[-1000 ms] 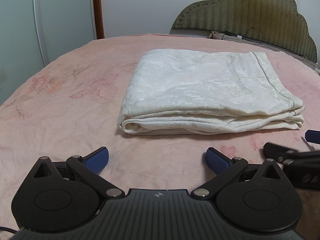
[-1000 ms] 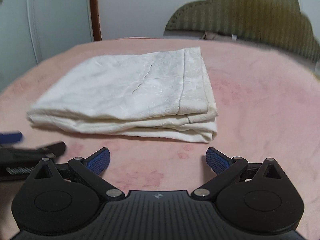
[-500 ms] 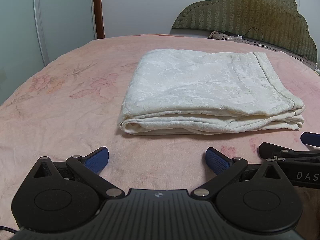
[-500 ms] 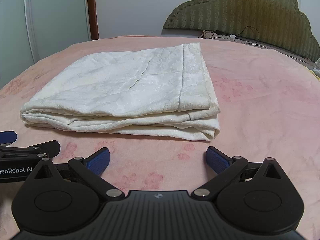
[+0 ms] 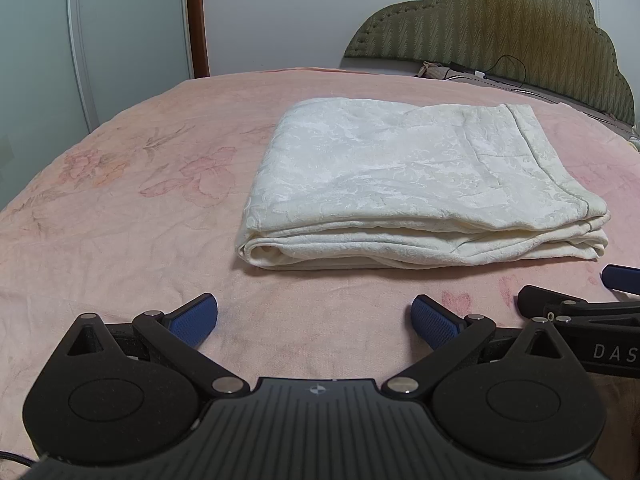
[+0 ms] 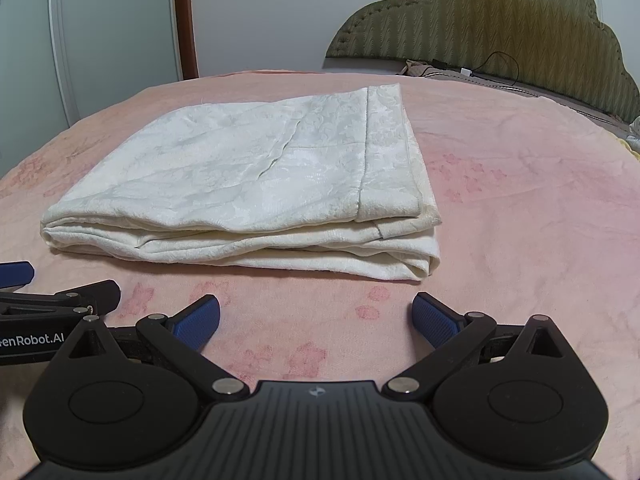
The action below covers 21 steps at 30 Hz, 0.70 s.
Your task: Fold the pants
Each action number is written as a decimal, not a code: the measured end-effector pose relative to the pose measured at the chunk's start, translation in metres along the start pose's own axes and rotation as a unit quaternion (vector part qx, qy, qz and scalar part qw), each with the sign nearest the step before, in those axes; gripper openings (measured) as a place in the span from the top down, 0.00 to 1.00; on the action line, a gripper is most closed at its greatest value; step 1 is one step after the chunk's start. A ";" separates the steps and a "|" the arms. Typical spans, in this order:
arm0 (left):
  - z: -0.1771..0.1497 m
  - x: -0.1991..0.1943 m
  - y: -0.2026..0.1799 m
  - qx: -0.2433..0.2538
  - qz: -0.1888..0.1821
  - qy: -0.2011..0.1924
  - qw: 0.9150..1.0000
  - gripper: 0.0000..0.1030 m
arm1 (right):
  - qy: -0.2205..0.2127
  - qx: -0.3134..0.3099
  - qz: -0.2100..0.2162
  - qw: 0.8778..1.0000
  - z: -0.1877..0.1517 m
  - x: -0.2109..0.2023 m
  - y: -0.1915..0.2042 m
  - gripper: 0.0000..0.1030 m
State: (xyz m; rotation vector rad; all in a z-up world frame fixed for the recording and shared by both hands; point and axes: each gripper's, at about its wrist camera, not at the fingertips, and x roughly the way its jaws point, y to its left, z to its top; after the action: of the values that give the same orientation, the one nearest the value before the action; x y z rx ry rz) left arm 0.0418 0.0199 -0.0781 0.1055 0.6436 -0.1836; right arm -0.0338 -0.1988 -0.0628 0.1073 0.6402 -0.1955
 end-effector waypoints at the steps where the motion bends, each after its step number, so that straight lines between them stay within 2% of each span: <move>1: 0.000 0.000 0.000 0.000 0.000 0.000 1.000 0.00 | 0.000 0.000 0.000 1.000 0.000 0.000 0.000 0.00; 21: 0.000 0.000 0.000 0.000 0.000 0.000 1.000 0.00 | 0.000 0.000 0.000 1.000 0.000 0.000 0.001 0.00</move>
State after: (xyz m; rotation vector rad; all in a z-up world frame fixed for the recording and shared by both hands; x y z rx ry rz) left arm 0.0418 0.0198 -0.0782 0.1057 0.6434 -0.1835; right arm -0.0334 -0.1983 -0.0629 0.1077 0.6403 -0.1956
